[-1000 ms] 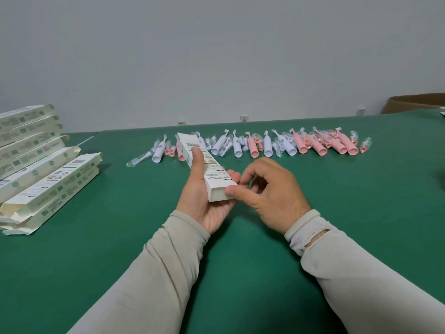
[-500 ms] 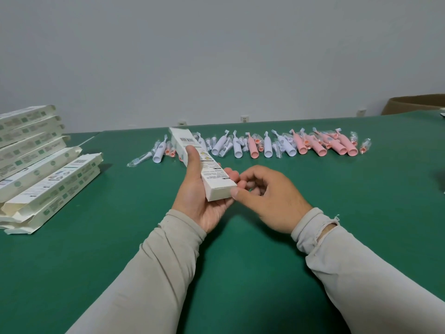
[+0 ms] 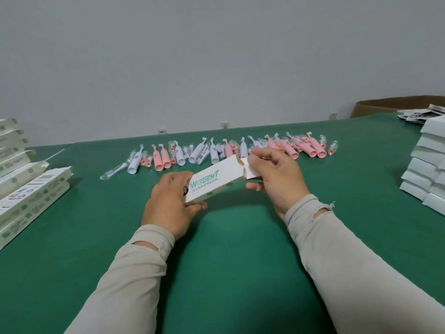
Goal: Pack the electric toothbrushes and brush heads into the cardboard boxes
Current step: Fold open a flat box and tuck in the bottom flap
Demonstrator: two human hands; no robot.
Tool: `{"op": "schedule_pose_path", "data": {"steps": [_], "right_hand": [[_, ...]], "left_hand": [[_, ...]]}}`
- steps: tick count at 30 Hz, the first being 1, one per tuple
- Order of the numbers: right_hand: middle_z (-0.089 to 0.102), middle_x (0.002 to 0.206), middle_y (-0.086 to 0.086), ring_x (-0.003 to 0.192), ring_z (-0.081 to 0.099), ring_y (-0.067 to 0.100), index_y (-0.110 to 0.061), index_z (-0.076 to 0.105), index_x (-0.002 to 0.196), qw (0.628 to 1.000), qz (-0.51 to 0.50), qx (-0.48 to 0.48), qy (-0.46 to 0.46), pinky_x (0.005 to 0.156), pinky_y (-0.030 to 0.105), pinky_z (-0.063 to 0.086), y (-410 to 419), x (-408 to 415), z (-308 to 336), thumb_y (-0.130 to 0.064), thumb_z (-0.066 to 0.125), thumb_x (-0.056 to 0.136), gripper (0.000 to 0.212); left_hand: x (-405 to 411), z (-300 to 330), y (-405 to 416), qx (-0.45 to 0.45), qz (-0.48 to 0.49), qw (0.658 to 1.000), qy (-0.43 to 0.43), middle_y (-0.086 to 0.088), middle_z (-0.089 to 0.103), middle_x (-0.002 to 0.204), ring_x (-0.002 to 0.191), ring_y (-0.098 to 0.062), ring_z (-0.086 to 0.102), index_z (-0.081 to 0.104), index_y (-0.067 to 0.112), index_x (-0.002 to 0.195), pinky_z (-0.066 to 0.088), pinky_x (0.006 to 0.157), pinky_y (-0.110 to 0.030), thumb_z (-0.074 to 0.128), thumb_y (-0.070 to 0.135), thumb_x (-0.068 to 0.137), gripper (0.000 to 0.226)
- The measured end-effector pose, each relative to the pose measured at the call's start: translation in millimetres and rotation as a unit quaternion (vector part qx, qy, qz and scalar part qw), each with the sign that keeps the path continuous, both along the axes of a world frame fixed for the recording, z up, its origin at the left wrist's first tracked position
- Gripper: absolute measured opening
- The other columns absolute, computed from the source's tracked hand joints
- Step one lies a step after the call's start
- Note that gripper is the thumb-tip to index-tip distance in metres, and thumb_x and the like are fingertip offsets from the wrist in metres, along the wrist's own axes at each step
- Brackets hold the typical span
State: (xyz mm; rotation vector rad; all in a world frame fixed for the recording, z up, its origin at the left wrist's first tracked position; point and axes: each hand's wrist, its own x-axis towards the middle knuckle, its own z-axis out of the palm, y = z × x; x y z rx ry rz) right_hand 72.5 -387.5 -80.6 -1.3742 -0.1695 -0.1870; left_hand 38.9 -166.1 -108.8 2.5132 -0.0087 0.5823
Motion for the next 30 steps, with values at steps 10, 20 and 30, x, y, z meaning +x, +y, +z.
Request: {"op": "schedule_pose_path", "data": {"steps": [10, 20, 30], "right_hand": [[0.056, 0.104, -0.016, 0.082, 0.056, 0.002, -0.032, 0.065, 0.072, 0.955, -0.121, -0.257, -0.084, 0.076, 0.017, 0.046, 1.2, -1.4, -4.3, -0.003, 0.062, 0.089, 0.033], [0.059, 0.095, -0.015, 0.082, 0.052, -0.001, -0.038, 0.060, 0.083, 0.944, -0.049, -0.268, -0.184, 0.069, 0.008, 0.037, 1.0, -6.4, -2.0, -0.012, 0.053, 0.093, 0.029], [0.066, 0.112, -0.020, 0.104, 0.058, 0.003, -0.030, 0.069, 0.124, 0.965, -0.004, -0.227, -0.134, 0.100, 0.028, 0.047, -4.6, -11.5, 7.4, -0.028, 0.055, 0.101, 0.027]], "left_hand": [[1.8, -3.3, -2.6, -0.014, -0.012, 1.000, -0.013, 0.008, 0.058, 0.113, 0.108, -0.022, 0.051, 0.057, 0.037, 0.119, 0.045, 0.096, -0.047, 0.084, 0.044, 0.073, 0.054], [1.0, -0.8, -2.0, -0.032, 0.007, 0.999, -0.038, 0.008, 0.059, 0.110, 0.108, -0.024, 0.051, 0.059, 0.036, 0.121, 0.046, 0.094, -0.049, 0.083, 0.040, 0.075, 0.052], [-1.7, 2.1, -3.9, 0.004, 0.018, 0.998, -0.055, 0.006, 0.060, 0.115, 0.107, -0.023, 0.050, 0.060, 0.035, 0.123, 0.045, 0.093, -0.048, 0.083, 0.041, 0.076, 0.053]]}}
